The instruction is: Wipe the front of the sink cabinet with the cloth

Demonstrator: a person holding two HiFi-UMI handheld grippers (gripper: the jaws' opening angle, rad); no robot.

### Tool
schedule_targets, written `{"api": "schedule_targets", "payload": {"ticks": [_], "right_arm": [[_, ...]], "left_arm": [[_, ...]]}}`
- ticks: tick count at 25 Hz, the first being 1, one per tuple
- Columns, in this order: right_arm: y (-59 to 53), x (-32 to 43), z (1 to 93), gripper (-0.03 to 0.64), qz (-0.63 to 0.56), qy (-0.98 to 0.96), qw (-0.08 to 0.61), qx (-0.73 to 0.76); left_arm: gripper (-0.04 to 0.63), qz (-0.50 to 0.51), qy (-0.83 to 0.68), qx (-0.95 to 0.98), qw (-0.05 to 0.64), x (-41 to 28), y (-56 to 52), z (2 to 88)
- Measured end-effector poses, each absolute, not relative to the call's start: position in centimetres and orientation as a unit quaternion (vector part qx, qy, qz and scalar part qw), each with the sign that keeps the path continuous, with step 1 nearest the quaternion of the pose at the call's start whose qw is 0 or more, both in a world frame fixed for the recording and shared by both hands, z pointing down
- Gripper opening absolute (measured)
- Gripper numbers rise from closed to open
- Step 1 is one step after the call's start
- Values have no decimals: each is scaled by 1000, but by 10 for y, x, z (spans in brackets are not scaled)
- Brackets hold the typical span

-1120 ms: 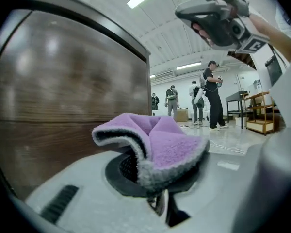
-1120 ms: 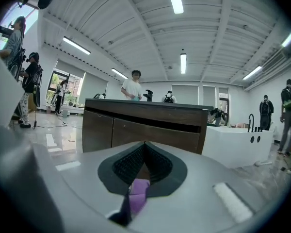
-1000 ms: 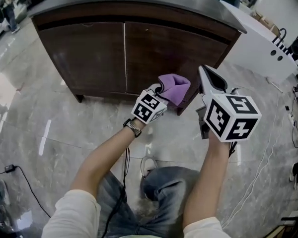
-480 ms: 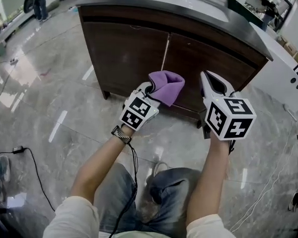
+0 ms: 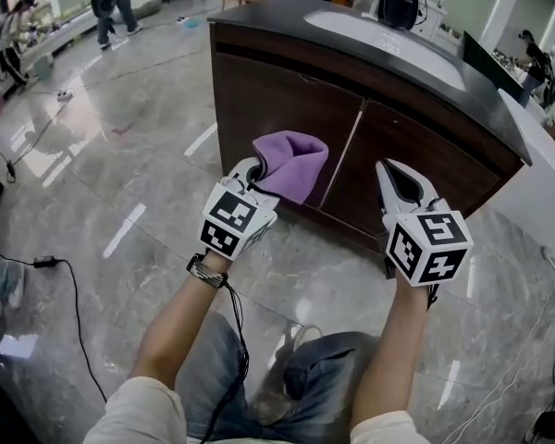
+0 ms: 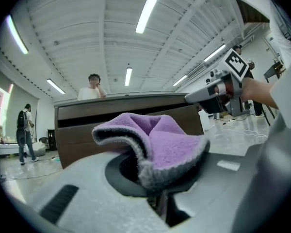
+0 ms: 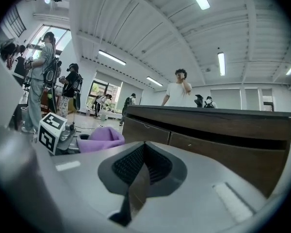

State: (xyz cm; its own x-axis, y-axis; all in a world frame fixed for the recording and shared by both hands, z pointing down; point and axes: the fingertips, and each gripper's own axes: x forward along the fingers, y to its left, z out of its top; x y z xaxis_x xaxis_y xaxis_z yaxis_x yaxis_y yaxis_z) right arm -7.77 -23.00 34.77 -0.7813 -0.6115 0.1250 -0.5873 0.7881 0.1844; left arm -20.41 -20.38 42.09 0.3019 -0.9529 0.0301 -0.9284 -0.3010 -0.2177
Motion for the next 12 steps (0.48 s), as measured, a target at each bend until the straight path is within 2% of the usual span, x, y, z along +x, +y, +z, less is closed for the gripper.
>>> {"api": "schedule_targets", "payload": {"ticks": [12], "right_arm": [[-213, -104, 343, 8, -58, -952, 75, 291]], "left_arm": [[48, -90, 622, -770, 111, -240, -147, 389]]}}
